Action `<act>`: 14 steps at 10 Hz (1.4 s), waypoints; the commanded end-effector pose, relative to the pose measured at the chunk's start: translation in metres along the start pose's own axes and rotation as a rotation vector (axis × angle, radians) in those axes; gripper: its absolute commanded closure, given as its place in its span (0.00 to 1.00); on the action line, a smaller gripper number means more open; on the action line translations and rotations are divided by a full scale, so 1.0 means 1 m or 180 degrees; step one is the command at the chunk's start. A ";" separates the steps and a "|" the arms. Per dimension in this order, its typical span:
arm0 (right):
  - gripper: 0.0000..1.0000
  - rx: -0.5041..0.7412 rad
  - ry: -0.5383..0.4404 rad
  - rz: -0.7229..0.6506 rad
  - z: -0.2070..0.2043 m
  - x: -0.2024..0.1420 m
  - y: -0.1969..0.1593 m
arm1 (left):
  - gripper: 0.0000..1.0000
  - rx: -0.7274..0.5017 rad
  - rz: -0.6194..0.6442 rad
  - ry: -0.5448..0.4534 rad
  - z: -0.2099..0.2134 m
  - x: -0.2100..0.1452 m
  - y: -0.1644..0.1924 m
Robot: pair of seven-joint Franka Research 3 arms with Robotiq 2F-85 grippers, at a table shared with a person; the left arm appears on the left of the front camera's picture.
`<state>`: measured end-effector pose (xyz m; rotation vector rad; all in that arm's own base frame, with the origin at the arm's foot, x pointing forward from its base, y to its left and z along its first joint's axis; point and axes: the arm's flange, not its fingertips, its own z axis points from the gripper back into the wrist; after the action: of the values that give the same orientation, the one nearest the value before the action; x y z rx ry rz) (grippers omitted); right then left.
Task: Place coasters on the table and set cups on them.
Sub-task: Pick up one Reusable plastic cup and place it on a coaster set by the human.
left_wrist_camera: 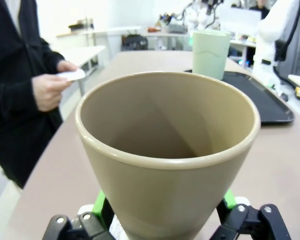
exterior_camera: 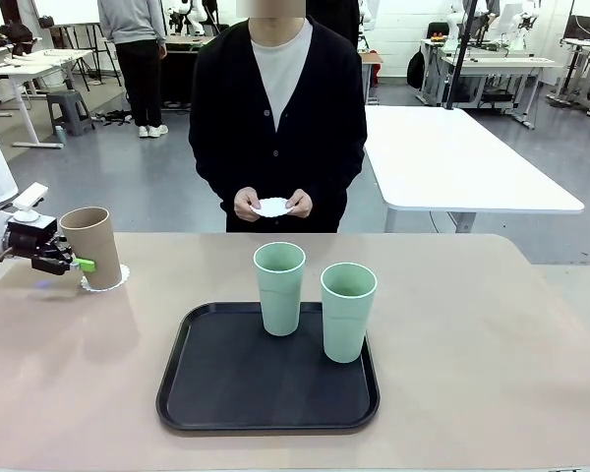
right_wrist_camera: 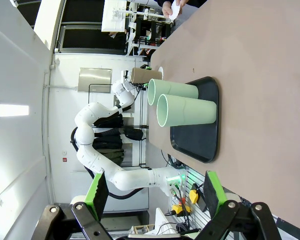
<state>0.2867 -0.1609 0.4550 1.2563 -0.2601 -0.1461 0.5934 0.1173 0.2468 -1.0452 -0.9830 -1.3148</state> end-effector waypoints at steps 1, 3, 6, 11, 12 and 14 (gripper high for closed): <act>0.00 0.0045 -0.0004 0.0020 -0.001 0.000 0.000 | 0.00 -0.0033 -0.0101 0.0127 0.005 0.005 -0.003; 0.00 0.0045 -0.0004 0.0020 -0.001 0.000 0.000 | 0.00 -0.0045 -0.0096 0.0208 0.008 0.006 -0.004; 0.00 0.0045 -0.0004 0.0020 -0.001 0.000 0.000 | 0.00 -0.0077 -0.0068 0.0311 0.011 0.008 -0.005; 0.00 0.0045 -0.0004 0.0020 -0.001 0.000 0.000 | 0.00 0.0006 -0.0111 0.0578 0.032 0.008 -0.006; 0.00 0.0045 -0.0004 0.0020 -0.001 0.000 0.000 | 0.00 0.0043 -0.0114 0.0610 0.036 0.008 -0.006; 0.00 0.0045 -0.0004 0.0020 -0.001 0.000 0.000 | 0.00 0.0112 -0.0097 0.0742 0.045 0.010 -0.005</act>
<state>0.2867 -0.1609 0.4550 1.2563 -0.2601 -0.1461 0.5919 0.1561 0.2627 -0.8654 -0.8743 -1.3853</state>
